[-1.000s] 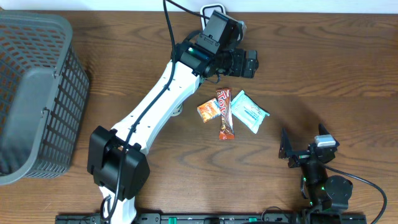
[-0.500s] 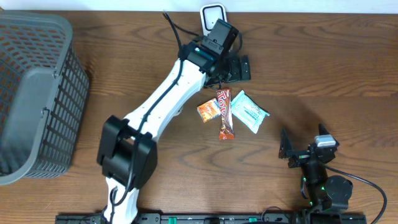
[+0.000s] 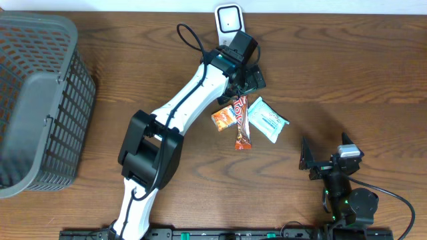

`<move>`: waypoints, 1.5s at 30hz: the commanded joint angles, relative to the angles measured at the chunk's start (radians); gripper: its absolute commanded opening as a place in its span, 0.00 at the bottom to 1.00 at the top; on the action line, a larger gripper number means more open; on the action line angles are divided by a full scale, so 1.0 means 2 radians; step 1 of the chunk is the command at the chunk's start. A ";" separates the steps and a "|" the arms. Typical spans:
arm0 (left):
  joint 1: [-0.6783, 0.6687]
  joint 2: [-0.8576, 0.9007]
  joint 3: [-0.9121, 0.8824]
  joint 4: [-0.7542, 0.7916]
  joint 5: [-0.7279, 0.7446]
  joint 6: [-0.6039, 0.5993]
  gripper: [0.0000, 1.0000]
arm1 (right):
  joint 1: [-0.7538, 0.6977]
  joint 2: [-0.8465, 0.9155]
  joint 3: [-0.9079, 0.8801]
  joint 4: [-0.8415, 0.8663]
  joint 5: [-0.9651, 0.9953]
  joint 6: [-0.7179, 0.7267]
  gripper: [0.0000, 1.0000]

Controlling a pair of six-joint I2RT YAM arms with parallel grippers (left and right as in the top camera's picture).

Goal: Scan the item barcode
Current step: 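Lower the left gripper onto the red bar and grasp it, then lift the red bar and hold it up near the scanner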

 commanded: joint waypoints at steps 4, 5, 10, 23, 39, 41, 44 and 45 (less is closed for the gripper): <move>0.001 0.025 0.004 -0.001 -0.032 -0.026 0.98 | 0.002 -0.001 0.000 -0.002 -0.003 0.005 0.99; 0.001 0.028 0.004 -0.001 -0.034 -0.029 0.98 | 0.003 -0.001 0.000 -0.002 -0.003 0.005 0.99; 0.001 0.039 0.004 0.005 -0.056 -0.036 0.98 | 0.003 -0.001 0.000 -0.002 -0.003 0.005 0.99; -0.003 0.084 0.004 0.015 -0.035 -0.011 0.79 | 0.008 -0.001 0.000 -0.002 -0.003 0.005 0.99; 0.001 0.083 0.011 -0.067 -0.034 0.048 0.54 | 0.031 -0.001 0.000 -0.002 -0.003 0.005 0.99; 0.004 0.083 0.018 -0.078 -0.034 0.048 0.40 | 0.031 -0.001 0.000 -0.002 -0.003 0.005 0.99; 0.010 0.083 0.035 -0.094 -0.035 0.064 0.25 | 0.031 -0.001 0.000 -0.002 -0.003 0.005 0.99; 0.011 0.083 0.039 -0.097 -0.036 0.067 0.21 | 0.031 -0.001 0.000 -0.002 -0.003 0.005 0.99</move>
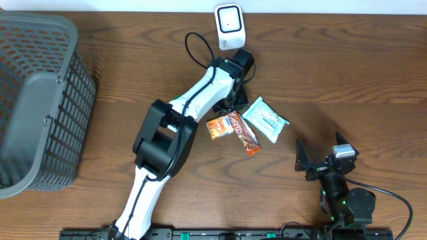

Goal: Scan the item barcode
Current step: 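Lift the red bar and hold it up near the scanner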

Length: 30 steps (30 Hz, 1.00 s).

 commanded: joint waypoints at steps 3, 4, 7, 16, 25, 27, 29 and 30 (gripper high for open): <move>0.016 0.006 0.064 -0.049 -0.026 0.025 0.07 | 0.002 -0.001 0.000 -0.002 -0.003 0.005 0.99; 0.017 0.006 0.072 -0.056 -0.027 0.029 0.07 | 0.002 -0.001 0.000 -0.002 -0.003 0.005 0.99; 0.018 0.004 0.099 -0.075 -0.026 0.043 0.07 | 0.002 -0.001 0.000 -0.002 -0.003 0.005 0.99; 0.017 0.003 0.113 -0.053 0.100 0.214 0.07 | 0.002 -0.001 0.000 -0.002 -0.003 0.005 0.99; 0.027 0.003 0.112 -0.040 0.392 0.470 0.07 | 0.002 -0.001 0.000 -0.002 -0.003 0.005 0.99; 0.034 0.003 0.112 -0.040 0.451 0.496 0.07 | 0.002 -0.001 0.000 -0.002 -0.003 0.005 0.99; 0.043 0.003 0.112 -0.040 0.515 0.526 0.07 | 0.002 -0.001 0.000 -0.002 -0.003 0.005 0.99; 0.047 0.003 0.112 -0.040 0.539 0.536 0.07 | 0.002 -0.001 0.000 -0.002 -0.003 0.005 0.99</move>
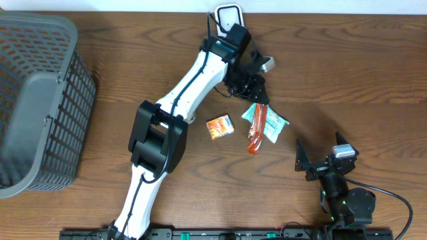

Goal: Scan the item barcode
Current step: 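Lift the red bar and hold it up near the scanner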

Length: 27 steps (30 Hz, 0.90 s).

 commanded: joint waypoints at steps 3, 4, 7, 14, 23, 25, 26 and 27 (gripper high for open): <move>0.033 0.002 0.007 -0.001 0.195 0.101 0.07 | 0.002 -0.001 0.000 -0.002 -0.003 0.005 0.99; 0.037 0.002 0.007 -0.002 0.208 0.104 0.07 | 0.002 -0.001 0.000 -0.002 -0.003 0.005 0.99; 0.050 0.002 0.007 -0.001 0.282 0.113 0.07 | 0.002 -0.001 0.000 -0.002 -0.003 0.005 0.99; 0.061 0.002 0.007 -0.003 0.312 0.117 0.07 | 0.002 -0.001 0.000 -0.002 -0.003 0.005 0.99; 0.038 0.002 -0.046 -0.004 0.208 0.121 0.07 | 0.002 -0.001 0.000 -0.002 -0.003 0.005 0.99; 0.031 0.003 -0.067 0.012 0.202 0.121 0.07 | 0.002 -0.001 0.000 -0.002 -0.003 0.005 0.99; 0.028 0.003 -0.079 0.024 0.202 0.121 0.07 | 0.002 -0.001 0.000 -0.002 -0.003 0.005 0.99; 0.026 0.003 -0.087 0.034 0.202 0.121 0.07 | 0.002 -0.001 0.000 -0.002 -0.003 0.005 0.99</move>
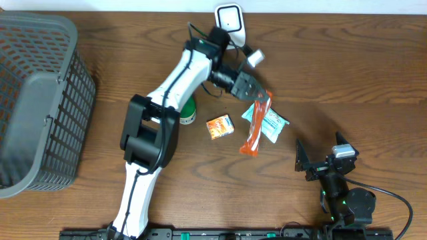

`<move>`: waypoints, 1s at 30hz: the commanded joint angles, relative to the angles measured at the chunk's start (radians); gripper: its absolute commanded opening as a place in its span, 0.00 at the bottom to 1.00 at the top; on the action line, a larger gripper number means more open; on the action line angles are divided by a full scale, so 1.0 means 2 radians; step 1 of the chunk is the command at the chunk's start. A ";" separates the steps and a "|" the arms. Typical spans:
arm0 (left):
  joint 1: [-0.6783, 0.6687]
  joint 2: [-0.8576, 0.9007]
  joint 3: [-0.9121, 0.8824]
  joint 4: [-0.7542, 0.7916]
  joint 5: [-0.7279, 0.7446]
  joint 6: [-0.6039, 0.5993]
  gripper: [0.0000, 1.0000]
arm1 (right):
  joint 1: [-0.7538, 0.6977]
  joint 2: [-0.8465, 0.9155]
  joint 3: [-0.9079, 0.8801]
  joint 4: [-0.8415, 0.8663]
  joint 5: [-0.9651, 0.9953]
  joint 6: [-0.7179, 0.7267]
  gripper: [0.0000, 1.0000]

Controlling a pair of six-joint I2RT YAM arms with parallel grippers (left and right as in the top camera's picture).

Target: Scan the item barcode

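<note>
A long red-orange snack bar (252,132) hangs at a slant over the table's middle, its top end pinched in my left gripper (261,99), which is shut on it. The bar's lower part overlaps the left edge of a teal-and-white packet (274,121). The white barcode scanner (229,18) stands at the far edge, just behind my left wrist. A small orange packet (219,126) lies to the left of the bar. My right gripper (303,160) rests near the front right, open and holding nothing.
A big grey mesh basket (33,100) fills the left side of the table. A green-and-white round object (189,115) shows beside my left forearm. My left arm (175,83) stretches diagonally from the front edge to the scanner.
My left forearm has swung left and the wrist has turned. The bar in the gripper now hangs more tilted and looks raised. A green-and-white object has come into view by the forearm.
At first my left gripper hovered over the three packets lying close together. Then it was lower, and the bar lay turned beside the orange packet. Later it gripped the bar's top end over the teal packet. Now it holds the bar near the scanner. The right arm has barely moved.
</note>
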 commanded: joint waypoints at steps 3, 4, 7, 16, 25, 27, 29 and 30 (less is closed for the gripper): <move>-0.021 0.005 -0.063 0.066 -0.021 0.011 0.08 | 0.002 -0.001 0.000 -0.002 -0.003 0.005 0.99; -0.023 0.006 -0.071 0.080 -0.021 0.011 0.07 | 0.002 -0.001 0.000 -0.002 -0.003 0.005 0.99; -0.031 0.016 -0.087 0.123 -0.021 0.011 0.07 | 0.002 -0.001 0.000 -0.002 -0.003 0.005 0.99; -0.040 0.069 -0.087 0.222 -0.021 -0.006 0.08 | 0.002 -0.001 0.000 -0.002 -0.003 0.005 0.99; -0.039 0.098 -0.086 0.242 -0.011 -0.040 0.15 | 0.002 -0.001 0.000 -0.002 -0.003 0.005 0.99; -0.038 0.097 -0.086 0.256 -0.011 -0.064 0.22 | 0.002 -0.001 0.000 -0.002 -0.003 0.005 0.99; -0.035 0.096 -0.086 0.272 -0.011 -0.095 0.43 | 0.002 -0.001 0.000 -0.002 -0.003 0.005 0.99; -0.033 0.095 -0.086 0.287 -0.011 -0.116 0.54 | 0.002 -0.001 0.000 -0.002 -0.003 0.005 0.99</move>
